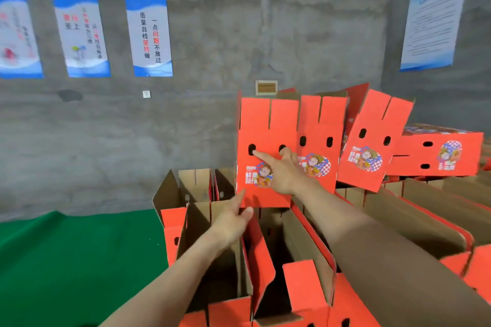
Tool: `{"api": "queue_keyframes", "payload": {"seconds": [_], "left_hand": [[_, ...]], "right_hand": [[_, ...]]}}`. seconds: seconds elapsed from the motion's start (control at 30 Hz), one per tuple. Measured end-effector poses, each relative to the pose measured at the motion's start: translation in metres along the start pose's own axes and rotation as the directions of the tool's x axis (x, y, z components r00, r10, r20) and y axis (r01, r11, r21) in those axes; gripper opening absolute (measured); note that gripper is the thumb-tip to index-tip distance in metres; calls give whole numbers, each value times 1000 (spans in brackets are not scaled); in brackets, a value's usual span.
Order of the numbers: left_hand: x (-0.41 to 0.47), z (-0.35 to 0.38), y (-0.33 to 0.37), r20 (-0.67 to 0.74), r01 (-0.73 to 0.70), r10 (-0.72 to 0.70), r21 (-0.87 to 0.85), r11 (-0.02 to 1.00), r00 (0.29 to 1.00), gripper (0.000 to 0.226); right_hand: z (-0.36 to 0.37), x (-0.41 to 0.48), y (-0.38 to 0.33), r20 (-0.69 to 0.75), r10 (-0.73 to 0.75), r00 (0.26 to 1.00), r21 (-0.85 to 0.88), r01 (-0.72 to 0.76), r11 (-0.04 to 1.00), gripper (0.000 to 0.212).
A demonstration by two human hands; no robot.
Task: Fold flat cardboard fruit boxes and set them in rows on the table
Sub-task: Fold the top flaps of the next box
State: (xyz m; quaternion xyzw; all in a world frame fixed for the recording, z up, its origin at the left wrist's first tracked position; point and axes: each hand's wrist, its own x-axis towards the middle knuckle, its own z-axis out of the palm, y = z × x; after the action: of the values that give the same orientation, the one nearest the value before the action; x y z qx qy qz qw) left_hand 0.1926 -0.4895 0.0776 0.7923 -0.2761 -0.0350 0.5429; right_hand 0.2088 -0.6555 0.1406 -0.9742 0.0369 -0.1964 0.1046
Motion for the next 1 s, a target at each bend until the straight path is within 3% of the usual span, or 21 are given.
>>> {"api": "queue_keyframes", "payload": {"seconds": [0.1, 0.2, 0.3, 0.47, 0.63, 0.7, 0.8, 0.87, 1.0], "left_hand": [[4, 13, -29, 115, -48, -3, 435, 899, 993, 54], [6, 17, -41, 191, -85, -52, 640, 764, 980, 52], [7, 15, -46, 202, -102, -49, 675, 731, 978, 50], [1, 8, -52, 190, -99, -47, 685, 722, 981, 50], [-1, 7, -50, 203, -95, -65, 688, 719, 977, 50], [0, 9, -49, 205, -98, -64, 691, 716, 977, 50], [0, 12, -49, 200, -92, -65, 682, 726, 978, 51], [0, 13, -49, 209, -95, -69, 682, 726, 975, 51], [0, 14, -52, 198, -103, -53, 702, 705, 979, 51]], "right_hand": [[21, 12, 2, -54, 35, 998, -151, -43, 988, 85], [28, 19, 12, -122, -15, 992, -226, -13, 974, 88], [26, 25, 32, -155, -60, 986, -276, 15, 961, 94], [24, 34, 34, -121, 12, 993, -286, -47, 957, 100], [52, 24, 4, -191, 116, 975, -257, -164, 952, 92], [68, 16, -3, -192, 75, 979, -219, -117, 969, 90], [93, 5, -8, -33, -18, 999, -216, 11, 976, 81], [101, 0, -8, 70, 47, 996, -145, -36, 989, 75], [96, -7, -10, 115, 59, 992, -82, -50, 995, 68]]}}
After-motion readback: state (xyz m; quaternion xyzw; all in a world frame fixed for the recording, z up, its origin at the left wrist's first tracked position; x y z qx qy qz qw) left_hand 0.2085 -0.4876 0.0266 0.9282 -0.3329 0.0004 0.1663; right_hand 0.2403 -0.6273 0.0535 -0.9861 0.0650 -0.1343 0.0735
